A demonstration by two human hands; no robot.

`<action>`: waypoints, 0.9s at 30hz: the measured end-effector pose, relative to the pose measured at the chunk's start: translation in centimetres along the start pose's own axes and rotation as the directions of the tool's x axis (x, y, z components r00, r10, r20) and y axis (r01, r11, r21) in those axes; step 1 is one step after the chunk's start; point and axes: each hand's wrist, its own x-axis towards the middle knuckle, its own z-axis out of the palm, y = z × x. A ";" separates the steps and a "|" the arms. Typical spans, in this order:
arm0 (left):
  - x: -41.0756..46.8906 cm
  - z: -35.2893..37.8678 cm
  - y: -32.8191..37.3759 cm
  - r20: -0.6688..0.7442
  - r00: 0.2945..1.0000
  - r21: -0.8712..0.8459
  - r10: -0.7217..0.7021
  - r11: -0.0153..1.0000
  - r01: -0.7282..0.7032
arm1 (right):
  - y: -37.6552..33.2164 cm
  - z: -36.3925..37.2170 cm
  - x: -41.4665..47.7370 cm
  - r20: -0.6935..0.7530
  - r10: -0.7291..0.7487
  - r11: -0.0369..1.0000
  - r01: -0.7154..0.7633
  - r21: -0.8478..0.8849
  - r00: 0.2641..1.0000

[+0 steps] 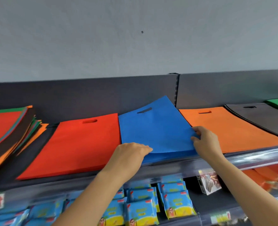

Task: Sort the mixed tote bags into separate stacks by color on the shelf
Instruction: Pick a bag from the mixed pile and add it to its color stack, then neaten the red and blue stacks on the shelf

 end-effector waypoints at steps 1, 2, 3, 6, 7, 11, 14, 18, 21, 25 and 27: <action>0.5 0.5 0.4 0.038 0.999 -0.011 -0.008 1.000 0.009 | 0.6 -0.1 0.4 0.016 0.002 0.999 -0.001 -0.042 1.000; 0.8 1.1 0.6 0.079 0.997 -0.021 -0.024 0.999 0.026 | 1.1 -0.1 0.7 0.037 0.005 0.995 -0.001 -0.099 0.999; 1.0 1.5 0.7 0.098 0.994 -0.055 -0.043 0.997 0.048 | 1.5 0.0 0.9 0.056 0.006 0.985 0.004 -0.170 0.998; 0.6 2.1 0.9 0.091 0.993 -0.217 -0.080 0.971 0.098 | 2.0 0.3 1.1 0.072 -0.037 0.937 0.060 -0.345 0.997; 0.4 2.2 0.9 0.069 0.995 -0.234 -0.078 0.968 0.092 | 1.7 0.4 1.1 0.072 -0.073 0.923 0.095 -0.372 0.995; 0.0 2.8 1.3 0.018 0.998 -0.226 -0.054 0.972 0.057 | -1.3 1.7 0.5 0.108 -0.237 0.915 0.259 -0.309 0.965; -1.2 2.4 1.3 -0.018 0.999 -0.085 0.038 0.996 -0.039 | -4.5 3.6 -0.9 0.147 -0.338 0.913 0.361 -0.188 0.930; -4.6 0.2 -0.4 -0.110 0.994 -0.050 0.005 0.999 -0.010 | -8.7 6.5 -3.0 0.186 -0.466 0.874 0.483 -0.057 0.865; -8.4 -2.2 -3.5 -0.172 0.984 -0.010 -0.044 0.999 0.043 | -12.4 9.6 -4.8 0.214 -0.532 0.843 0.536 0.046 0.819; -15.0 -6.1 -9.3 -0.243 0.942 0.020 -0.230 0.970 0.242 | -17.7 13.9 -7.6 0.235 -0.608 0.793 0.594 0.135 0.759; -18.7 -8.3 -12.4 -0.296 0.890 0.032 -0.346 0.928 0.371 | -20.5 15.9 -9.1 0.251 -0.650 0.759 0.630 0.166 0.717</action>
